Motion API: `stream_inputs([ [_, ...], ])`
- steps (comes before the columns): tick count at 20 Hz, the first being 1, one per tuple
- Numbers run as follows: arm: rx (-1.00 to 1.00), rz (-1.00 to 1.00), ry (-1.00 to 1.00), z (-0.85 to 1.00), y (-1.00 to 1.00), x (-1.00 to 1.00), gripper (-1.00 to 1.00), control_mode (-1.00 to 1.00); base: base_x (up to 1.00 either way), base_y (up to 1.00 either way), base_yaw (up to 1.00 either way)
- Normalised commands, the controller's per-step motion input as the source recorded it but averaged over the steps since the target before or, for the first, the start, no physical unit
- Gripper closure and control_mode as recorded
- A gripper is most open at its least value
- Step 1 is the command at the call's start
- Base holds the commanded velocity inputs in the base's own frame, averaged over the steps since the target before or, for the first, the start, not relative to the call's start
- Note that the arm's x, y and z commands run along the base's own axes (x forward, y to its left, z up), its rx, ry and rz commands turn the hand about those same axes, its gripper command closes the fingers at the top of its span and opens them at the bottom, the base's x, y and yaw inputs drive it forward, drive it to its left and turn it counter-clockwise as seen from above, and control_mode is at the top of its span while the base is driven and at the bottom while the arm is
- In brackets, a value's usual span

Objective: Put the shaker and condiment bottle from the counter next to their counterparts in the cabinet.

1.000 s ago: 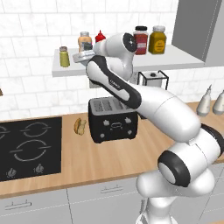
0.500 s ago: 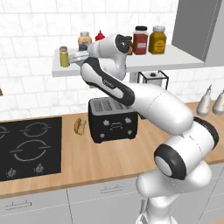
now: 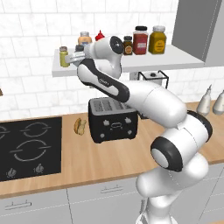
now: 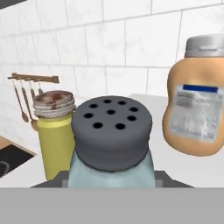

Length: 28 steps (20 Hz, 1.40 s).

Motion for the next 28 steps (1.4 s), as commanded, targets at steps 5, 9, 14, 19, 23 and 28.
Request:
stream_inputs([
  [5,0.0,0.0,0.0,-0.04,0.16,0.21,1.0,-1.0,0.0,0.0,0.0],
  [9,0.0,0.0,0.0,-0.04,0.09,0.14,1.0,-1.0,0.0,0.0,0.0],
  [14,0.0,0.0,0.0,-0.03,0.02,0.09,1.0,-1.0,0.0,0.0,0.0],
  [19,0.0,0.0,0.0,-0.11,0.01,0.01,1.0,-1.0,0.0,0.0,0.0],
  [23,0.0,0.0,0.0,-0.14,0.0,0.07,1.0,-1.0,0.0,0.0,0.0],
  [28,0.0,0.0,0.0,-0.19,0.0,0.11,1.0,-1.0,0.0,0.0,0.0],
])
